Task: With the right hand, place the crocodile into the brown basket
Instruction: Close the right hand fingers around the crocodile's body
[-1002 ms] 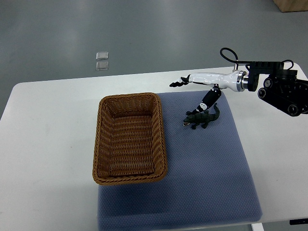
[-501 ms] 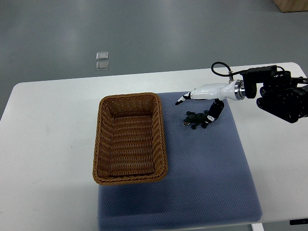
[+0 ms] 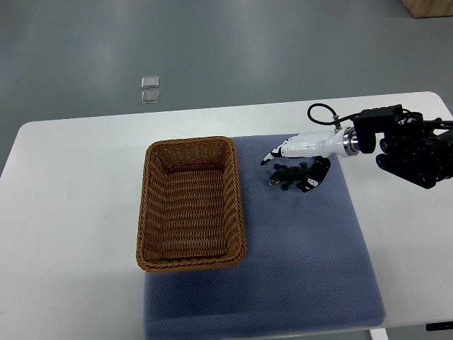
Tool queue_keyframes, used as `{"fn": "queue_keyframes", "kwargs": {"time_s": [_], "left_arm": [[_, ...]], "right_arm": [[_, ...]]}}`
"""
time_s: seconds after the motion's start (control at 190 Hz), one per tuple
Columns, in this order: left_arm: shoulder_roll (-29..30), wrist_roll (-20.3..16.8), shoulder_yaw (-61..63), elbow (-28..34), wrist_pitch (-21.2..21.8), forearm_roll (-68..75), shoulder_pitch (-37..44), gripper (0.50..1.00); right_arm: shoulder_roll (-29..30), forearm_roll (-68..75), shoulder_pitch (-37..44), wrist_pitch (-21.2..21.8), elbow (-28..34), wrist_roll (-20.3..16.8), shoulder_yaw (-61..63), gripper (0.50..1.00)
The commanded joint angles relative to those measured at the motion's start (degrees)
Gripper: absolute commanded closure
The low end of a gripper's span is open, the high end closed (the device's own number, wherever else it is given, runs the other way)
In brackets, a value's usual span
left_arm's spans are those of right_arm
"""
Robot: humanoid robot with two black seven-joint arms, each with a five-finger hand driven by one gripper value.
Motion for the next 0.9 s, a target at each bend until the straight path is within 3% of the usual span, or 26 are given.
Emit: {"fn": "queue_keyframes", "kwargs": {"time_s": [0.0, 0.438, 0.585, 0.733, 0.896], "left_arm": [[0.0, 0.0, 0.0, 0.0, 0.0, 0.0, 0.0, 0.500], [0.0, 0.0, 0.0, 0.0, 0.0, 0.0, 0.0, 0.500], [0.0, 0.0, 0.1, 0.0, 0.0, 0.0, 0.0, 0.500], [0.0, 0.0, 0.1, 0.0, 0.0, 0.0, 0.0, 0.500], [0.0, 0.0, 0.0, 0.0, 0.0, 0.0, 0.0, 0.500]], "right_arm": [[0.3, -0.1, 0.0, -0.1, -0.4, 0.0, -0.1, 0.576], [1.1, -0.2, 0.0, -0.8, -1.4, 0.0, -0.2, 0.599], [1.2, -0.2, 0.0, -0.5, -1.4, 0.0, -1.6, 0.666], [1.2, -0.2, 0.0, -0.4, -1.4, 0.0, -1.7, 0.685], [1.2, -0.2, 0.0, -0.4, -1.4, 0.0, -1.7, 0.742]]}}
